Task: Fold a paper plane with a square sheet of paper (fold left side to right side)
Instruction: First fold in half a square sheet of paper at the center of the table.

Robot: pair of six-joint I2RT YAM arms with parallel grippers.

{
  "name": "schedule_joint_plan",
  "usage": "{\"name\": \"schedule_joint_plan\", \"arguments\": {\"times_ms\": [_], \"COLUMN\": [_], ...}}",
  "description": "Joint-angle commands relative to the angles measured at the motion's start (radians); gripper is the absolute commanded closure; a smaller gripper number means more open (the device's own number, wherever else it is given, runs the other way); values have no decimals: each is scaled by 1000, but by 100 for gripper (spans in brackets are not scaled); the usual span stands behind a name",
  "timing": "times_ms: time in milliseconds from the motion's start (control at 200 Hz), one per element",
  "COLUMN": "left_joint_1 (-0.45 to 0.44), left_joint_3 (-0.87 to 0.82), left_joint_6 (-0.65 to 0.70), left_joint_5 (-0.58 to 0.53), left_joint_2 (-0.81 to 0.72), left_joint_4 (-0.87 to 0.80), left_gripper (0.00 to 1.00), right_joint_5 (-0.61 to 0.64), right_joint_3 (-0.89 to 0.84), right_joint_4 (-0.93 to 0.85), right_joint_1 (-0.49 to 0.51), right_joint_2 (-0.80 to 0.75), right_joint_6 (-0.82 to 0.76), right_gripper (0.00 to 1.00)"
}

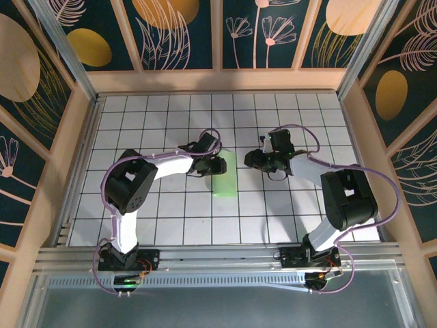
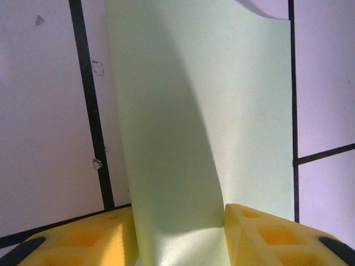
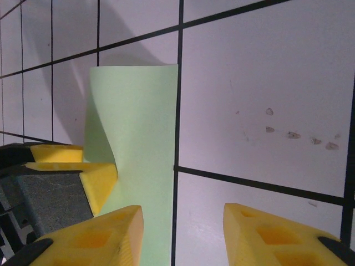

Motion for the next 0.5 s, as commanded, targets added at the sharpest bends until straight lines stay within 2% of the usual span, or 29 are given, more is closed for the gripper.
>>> {"name": "schedule_joint_plan", "arguments": {"times_ms": [0,495], "left_joint_1": [-5,-6], "left_joint_3": [-22,-24], "left_joint_6": [25,18], "left_joint_5": [-90,-140], "left_joint_2": [122,130], "left_joint_4": [-79,-92], "left_gripper": [54,54], "right_joint_5": [15,5], "right_joint_3": [-19,-23], "right_joint_4": [-15,-10], "right_joint_1": [-6,-8], "right_joint_2": [-31,-28], "right_joint_6": [-18,-22], "right_gripper": [57,57]}}
